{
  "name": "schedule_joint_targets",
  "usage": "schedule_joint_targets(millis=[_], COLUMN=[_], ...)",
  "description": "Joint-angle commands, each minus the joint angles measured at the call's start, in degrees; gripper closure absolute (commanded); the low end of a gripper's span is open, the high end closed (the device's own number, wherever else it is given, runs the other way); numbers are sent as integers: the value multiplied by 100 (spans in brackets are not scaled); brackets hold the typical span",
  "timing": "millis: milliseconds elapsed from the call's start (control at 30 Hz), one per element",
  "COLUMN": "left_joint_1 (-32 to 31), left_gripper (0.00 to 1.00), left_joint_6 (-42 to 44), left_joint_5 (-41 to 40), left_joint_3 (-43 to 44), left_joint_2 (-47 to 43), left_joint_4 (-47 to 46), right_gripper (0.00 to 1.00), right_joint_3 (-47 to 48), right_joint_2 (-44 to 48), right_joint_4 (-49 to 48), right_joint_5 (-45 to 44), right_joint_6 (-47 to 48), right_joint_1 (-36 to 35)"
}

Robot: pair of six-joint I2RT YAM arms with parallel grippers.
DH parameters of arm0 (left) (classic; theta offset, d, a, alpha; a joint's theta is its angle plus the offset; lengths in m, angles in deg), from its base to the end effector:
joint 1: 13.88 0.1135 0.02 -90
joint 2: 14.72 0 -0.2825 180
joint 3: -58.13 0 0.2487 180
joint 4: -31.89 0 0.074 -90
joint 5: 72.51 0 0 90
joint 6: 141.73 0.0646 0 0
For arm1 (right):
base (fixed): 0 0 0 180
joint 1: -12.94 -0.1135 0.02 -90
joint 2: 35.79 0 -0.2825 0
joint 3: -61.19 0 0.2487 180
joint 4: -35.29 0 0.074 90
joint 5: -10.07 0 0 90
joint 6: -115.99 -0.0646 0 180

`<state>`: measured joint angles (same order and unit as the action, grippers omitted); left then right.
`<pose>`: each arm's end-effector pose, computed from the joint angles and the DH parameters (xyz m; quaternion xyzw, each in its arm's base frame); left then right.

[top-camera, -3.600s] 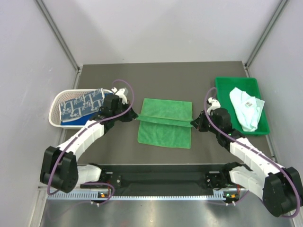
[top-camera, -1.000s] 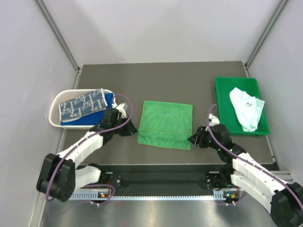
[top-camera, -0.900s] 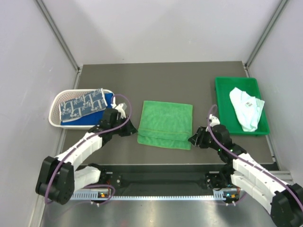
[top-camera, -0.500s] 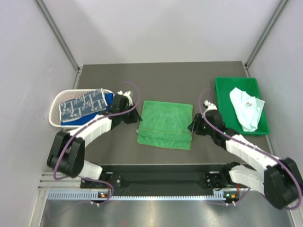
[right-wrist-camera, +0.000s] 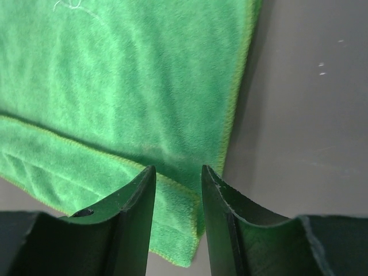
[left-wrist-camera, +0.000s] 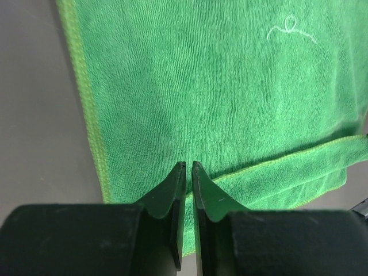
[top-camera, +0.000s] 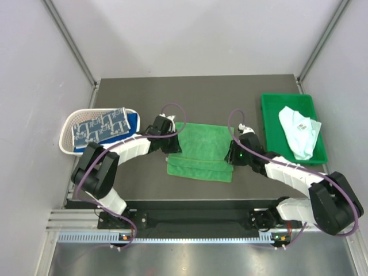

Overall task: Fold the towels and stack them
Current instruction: Fold the towel

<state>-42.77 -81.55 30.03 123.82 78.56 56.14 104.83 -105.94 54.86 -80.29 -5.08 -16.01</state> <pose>0.2920 -0.1772 0.1726 0.0281 0.9397 -0.2492 0.2326 0.2126 0.1172 0.1684 0.0183 0.9273 0.1845 0.3253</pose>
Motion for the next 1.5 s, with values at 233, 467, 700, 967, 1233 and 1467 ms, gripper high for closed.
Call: schedule_joint_targets(millis=[233, 467, 700, 967, 1233, 1467], left_joint_1=[-302, -337, -355, -407, -434, -425], left_gripper=[87, 87, 87, 87, 87, 85], left_joint_6=[-59, -199, -261, -401, -604, -534], left_joint_5=[232, 284, 381, 434, 531, 224], left_joint_3=[-540, -927, -1217, -1735, -2000, -1394], left_joint_2=[-476, -1056, -1531, -2040, -2867, -3159], left_joint_4=[-193, -176, -132, -132, 79, 343], right_gripper=[63, 63, 63, 63, 63, 63], right_joint_3=[-216, -453, -611, -927, -1262, -1113], right_joint_2=[229, 730, 1091, 1547, 1979, 2295], right_joint_4=[-253, -77, 63, 300, 538, 836], right_joint_5=[10, 10, 212, 265, 265, 133], right_joint_6=[-118, -163, -215, -373, -610, -708], right_joint_1=[-409, -480, -585, -744, -893, -981])
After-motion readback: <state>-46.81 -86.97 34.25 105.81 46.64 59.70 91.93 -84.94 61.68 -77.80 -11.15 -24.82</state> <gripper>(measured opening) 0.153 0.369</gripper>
